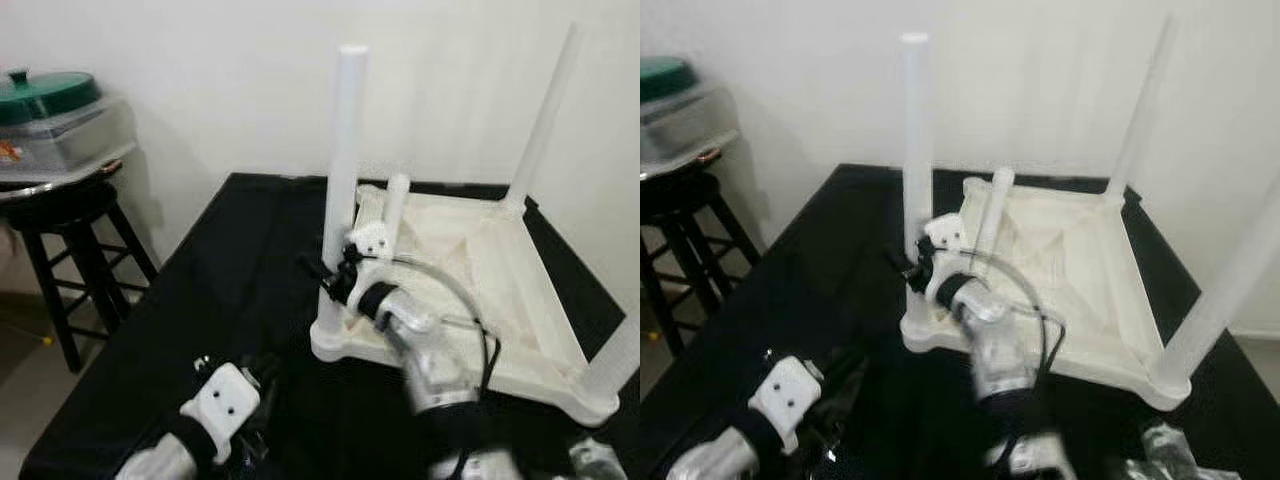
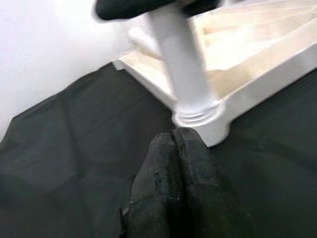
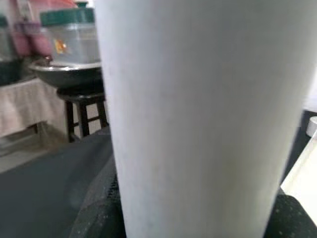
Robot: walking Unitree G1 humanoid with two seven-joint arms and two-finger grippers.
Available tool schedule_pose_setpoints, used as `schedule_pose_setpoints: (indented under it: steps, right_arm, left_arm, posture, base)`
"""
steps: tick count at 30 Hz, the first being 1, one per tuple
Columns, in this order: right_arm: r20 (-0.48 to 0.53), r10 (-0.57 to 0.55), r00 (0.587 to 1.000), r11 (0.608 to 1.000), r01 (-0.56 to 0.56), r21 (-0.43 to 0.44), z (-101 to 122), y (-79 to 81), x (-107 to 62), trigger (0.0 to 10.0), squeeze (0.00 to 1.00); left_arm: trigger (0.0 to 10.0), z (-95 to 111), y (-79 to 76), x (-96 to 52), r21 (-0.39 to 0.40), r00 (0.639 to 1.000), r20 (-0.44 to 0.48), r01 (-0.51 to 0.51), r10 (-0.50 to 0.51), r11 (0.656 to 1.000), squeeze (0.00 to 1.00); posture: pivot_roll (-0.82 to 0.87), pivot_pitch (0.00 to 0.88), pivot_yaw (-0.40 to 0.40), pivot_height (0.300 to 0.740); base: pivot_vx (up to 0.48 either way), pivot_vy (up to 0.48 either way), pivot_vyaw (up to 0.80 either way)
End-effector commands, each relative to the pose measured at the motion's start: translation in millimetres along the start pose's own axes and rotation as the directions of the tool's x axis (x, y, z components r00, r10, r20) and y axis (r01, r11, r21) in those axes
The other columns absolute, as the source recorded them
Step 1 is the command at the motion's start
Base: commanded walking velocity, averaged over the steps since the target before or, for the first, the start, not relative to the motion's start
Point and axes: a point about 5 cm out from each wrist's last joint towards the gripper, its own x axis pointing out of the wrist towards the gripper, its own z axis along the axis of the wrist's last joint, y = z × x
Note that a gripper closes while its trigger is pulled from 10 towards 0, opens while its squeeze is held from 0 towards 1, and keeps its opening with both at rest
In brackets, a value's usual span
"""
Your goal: Building children table
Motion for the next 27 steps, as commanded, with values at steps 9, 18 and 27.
schedule_pose_setpoints:
  steps: [9,18,27]
  right_arm:
    - [-0.184,0.022,0.983,0.998,-0.01,0.069,-36.0,-2.6,-6.8,10.0,0.15]
    - [-0.054,0.4,0.915,0.916,-0.397,0.065,4.2,-0.6,-8.7,10.0,1.0]
    - [-0.084,0.744,0.662,0.653,-0.749,-0.112,37.1,-22.1,-1.3,10.0,0.0]
  left_arm:
    - [10.0,-1.9,3.3,0.0,0.0,1.0,-0.006,-0.001,0.001,1.0,0.0]
    - [10.0,-2.8,2.1,0.6,0.008,1.0,-0.011,0.015,-0.015,1.0,0.0]
    - [10.0,-2.6,1.8,3.1,0.01,1.0,-0.01,0.012,-0.012,1.0,0.0]
  posture:
    - [-0.02,0.002,0.005,0.74]
    - [-0.01,0.0,0.011,0.74]
    - [0.01,0.0,0.01,0.74]
  base:
    - [0.0,0.0,0.0]
    - [0.0,0.0,0.0]
    - [0.0,0.0,0.0]
